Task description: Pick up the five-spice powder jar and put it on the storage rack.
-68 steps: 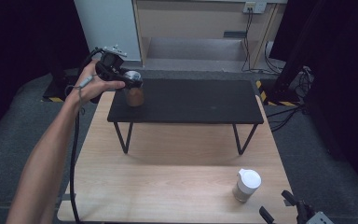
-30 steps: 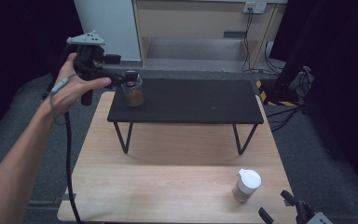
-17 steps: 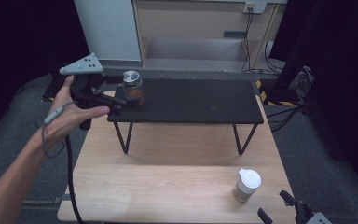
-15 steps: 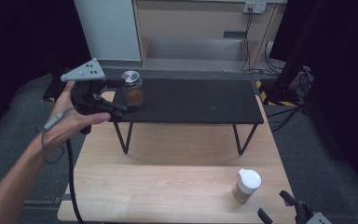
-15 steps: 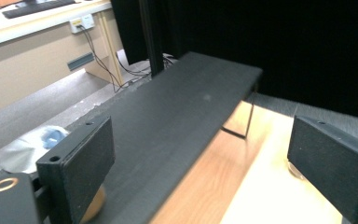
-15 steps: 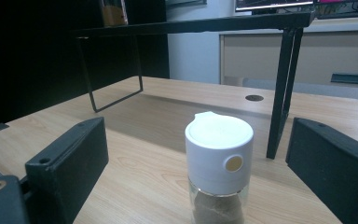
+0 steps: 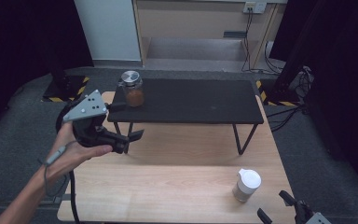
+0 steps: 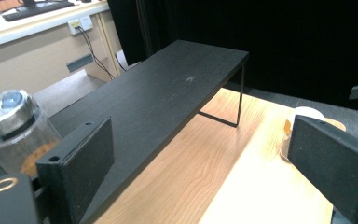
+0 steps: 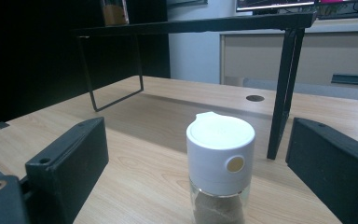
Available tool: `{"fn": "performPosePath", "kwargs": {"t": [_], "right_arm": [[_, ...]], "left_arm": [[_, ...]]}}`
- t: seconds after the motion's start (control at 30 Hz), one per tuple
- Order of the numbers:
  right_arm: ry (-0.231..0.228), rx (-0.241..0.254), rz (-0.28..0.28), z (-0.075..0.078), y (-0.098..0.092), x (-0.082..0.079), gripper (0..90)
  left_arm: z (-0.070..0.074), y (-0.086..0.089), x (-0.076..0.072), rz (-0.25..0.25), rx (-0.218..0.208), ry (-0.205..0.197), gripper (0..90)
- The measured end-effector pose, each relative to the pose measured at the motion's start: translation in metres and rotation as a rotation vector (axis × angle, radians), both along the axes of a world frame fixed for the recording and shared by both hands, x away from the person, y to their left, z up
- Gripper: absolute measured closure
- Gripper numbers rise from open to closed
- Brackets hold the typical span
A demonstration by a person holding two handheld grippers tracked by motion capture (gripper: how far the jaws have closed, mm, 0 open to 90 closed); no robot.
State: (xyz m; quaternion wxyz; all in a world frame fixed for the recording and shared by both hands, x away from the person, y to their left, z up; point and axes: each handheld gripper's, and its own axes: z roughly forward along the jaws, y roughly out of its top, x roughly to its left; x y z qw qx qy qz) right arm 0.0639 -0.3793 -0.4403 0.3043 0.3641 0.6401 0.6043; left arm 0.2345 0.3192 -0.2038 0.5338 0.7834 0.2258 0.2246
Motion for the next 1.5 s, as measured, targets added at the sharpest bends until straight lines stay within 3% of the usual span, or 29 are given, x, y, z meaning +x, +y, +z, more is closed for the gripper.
{"fn": "performPosePath", "kwargs": {"t": [0.4, 0.67, 0.77, 0.93, 1.03, 1.17, 1.37, 1.5], "right_arm": [[-0.001, -0.003, -0.004, 0.000, 0.001, 0.000, 5.9], [0.001, -0.004, -0.005, 0.000, 0.001, -0.001, 6.0], [0.000, -0.004, -0.006, 0.001, 0.001, -0.001, 6.0], [0.002, -0.005, -0.005, 0.001, 0.001, 0.000, 6.0], [0.002, -0.005, -0.007, 0.001, 0.002, -0.001, 6.0], [0.004, -0.004, -0.011, 0.001, 0.002, -0.001, 6.1], [0.005, -0.004, -0.015, 0.000, 0.002, -0.001, 6.1], [0.006, -0.003, -0.017, 0.001, 0.002, -0.001, 6.1]], "left_arm": [[-0.049, 0.001, -0.013, 0.020, -0.009, 0.013, 6.2], [-0.084, 0.007, -0.020, 0.076, -0.045, 0.020, 6.3], [-0.095, 0.011, -0.024, 0.097, -0.027, 0.020, 6.1], [-0.116, 0.021, -0.030, 0.144, -0.042, 0.042, 6.2], [-0.131, 0.029, -0.035, 0.167, -0.076, 0.039, 6.7], [-0.143, 0.035, -0.041, 0.204, -0.078, 0.040, 6.7], [-0.162, 0.047, -0.048, 0.253, -0.113, 0.052, 6.7], [-0.177, 0.060, -0.049, 0.239, -0.170, 0.069, 4.8]]}}
